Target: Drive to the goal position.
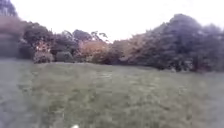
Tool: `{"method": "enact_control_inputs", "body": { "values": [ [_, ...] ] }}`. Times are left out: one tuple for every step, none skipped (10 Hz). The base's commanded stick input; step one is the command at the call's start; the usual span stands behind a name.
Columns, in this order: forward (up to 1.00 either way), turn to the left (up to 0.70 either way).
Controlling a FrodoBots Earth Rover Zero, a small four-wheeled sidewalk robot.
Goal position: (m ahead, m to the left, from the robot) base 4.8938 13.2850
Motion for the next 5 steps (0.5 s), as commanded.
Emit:
{"method": "enact_control_inputs", "body": {
  "values": [
    [1.0,0.03],
    [1.0,0.03],
    [1.0,0.03],
    [1.0,0.03],
    [1.0,0.02]
  ]
}}
